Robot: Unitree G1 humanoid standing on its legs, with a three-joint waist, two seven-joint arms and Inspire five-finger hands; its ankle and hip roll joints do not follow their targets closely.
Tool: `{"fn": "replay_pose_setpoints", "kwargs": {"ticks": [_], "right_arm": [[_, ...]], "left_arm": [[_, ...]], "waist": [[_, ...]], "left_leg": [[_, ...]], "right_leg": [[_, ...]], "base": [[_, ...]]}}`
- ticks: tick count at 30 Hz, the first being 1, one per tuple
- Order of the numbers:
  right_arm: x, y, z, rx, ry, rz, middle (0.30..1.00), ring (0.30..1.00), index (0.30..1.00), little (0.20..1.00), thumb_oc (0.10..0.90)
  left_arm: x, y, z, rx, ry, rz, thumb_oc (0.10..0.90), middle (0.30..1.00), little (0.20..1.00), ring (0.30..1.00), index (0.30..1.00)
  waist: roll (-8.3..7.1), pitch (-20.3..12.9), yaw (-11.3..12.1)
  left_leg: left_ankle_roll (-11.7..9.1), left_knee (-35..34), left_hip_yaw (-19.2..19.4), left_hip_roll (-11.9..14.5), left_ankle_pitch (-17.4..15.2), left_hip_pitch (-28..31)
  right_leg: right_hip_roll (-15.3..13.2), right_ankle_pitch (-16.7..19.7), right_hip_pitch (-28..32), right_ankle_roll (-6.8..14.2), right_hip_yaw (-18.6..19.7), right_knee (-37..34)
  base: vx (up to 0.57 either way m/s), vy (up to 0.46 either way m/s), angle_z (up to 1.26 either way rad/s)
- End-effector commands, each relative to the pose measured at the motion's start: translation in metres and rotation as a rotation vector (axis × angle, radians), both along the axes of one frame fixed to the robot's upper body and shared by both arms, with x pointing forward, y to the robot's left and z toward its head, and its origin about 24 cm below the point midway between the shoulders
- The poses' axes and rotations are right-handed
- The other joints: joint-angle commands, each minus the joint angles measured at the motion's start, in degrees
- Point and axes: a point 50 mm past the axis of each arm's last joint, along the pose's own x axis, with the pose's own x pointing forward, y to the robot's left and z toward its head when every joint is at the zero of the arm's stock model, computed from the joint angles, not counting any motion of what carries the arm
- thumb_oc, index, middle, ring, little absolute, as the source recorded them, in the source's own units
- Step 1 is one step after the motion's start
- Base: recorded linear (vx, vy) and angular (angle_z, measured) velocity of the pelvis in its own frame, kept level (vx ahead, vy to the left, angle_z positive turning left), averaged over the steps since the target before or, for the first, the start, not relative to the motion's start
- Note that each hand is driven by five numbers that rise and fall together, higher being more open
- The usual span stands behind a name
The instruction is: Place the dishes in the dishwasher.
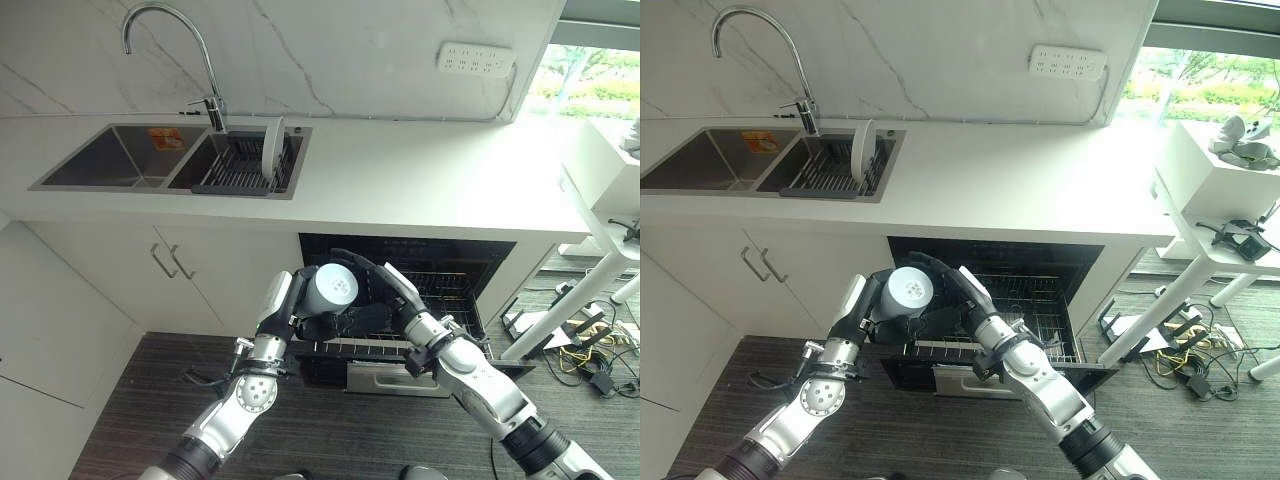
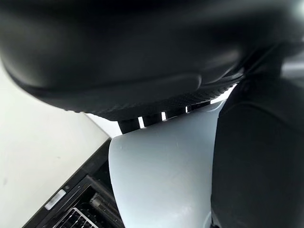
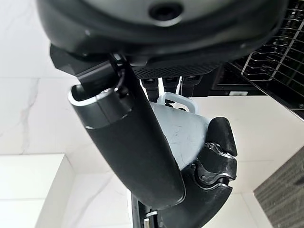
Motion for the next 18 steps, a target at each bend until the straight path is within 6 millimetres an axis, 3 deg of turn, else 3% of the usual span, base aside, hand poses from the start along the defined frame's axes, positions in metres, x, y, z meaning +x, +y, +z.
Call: {"fn": "replay_pose_setpoints", "kwargs": {"ticks": [1,10,11,12,13,18], "right_arm": [[-0.005,0.0511,0.06,0.346,-0.199,0.175,0.9,0.9,0.9,0.9,0.8],[-0.0083,0.0545,0.0562,0.358,-0.178,0.191,0.9,0.9,0.9,0.9,0.8],[-0.0088,0.0554,0.0553,0.353,-0.179,0.195,0.822,0.822,0.822,0.822,0.748],[-0.0091,0.056,0.0547,0.351,-0.179,0.198,0.493,0.493,0.493,0.493,0.529],[-0.0093,0.0562,0.0544,0.35,-0.182,0.197,0.3,0.3,0.3,0.3,0.4],[-0.0094,0.0568,0.0547,0.352,-0.183,0.206,0.3,0.3,0.3,0.3,0.4]], "left_arm": [[0.0021,-0.0598,0.0674,-0.186,-0.317,-0.264,0.4,0.3,0.3,0.3,0.3],[-0.0002,-0.0606,0.0688,-0.188,-0.337,-0.27,0.4,0.3,0.3,0.3,0.3],[-0.0003,-0.0611,0.069,-0.188,-0.338,-0.271,0.4,0.3,0.3,0.3,0.3],[-0.0006,-0.0612,0.069,-0.19,-0.338,-0.271,0.4,0.3,0.3,0.3,0.3],[-0.0009,-0.0611,0.0686,-0.191,-0.339,-0.272,0.4,0.3,0.3,0.3,0.3],[-0.0019,-0.0617,0.0694,-0.204,-0.346,-0.28,0.4,0.3,0.3,0.3,0.3]], "waist": [[-0.7,-1.27,0.58],[-0.59,-1.01,0.64],[-0.59,-0.99,0.64],[-0.58,-1.0,0.66],[-0.58,-1.02,0.69],[-0.59,-1.01,0.75]], "left_leg": [[1.16,5.15,3.2,1.39,-11.08,1.1],[1.19,5.15,3.09,1.37,-11.01,0.91],[1.2,5.15,3.13,1.39,-11.01,0.92],[1.22,5.15,3.14,1.41,-11.01,0.93],[1.23,5.15,3.17,1.43,-11.0,0.94],[1.3,5.15,3.11,1.38,-10.99,0.98]], "right_leg": [[-0.2,-4.26,4.25,4.48,2.45,-4.28],[-0.34,-4.21,4.16,4.55,2.18,-4.28],[-0.36,-4.18,4.15,4.56,2.16,-4.28],[-0.36,-4.18,4.17,4.56,2.15,-4.28],[-0.37,-4.19,4.19,4.56,2.12,-4.28],[-0.36,-4.19,4.26,4.5,2.09,-4.28]], "base": [[0.0,0.0,0.0],[0.0,0.0,0.0],[0.0,0.0,0.0],[0.0,0.0,0.0],[0.0,0.0,0.0],[0.0,0.0,0.0]]}}
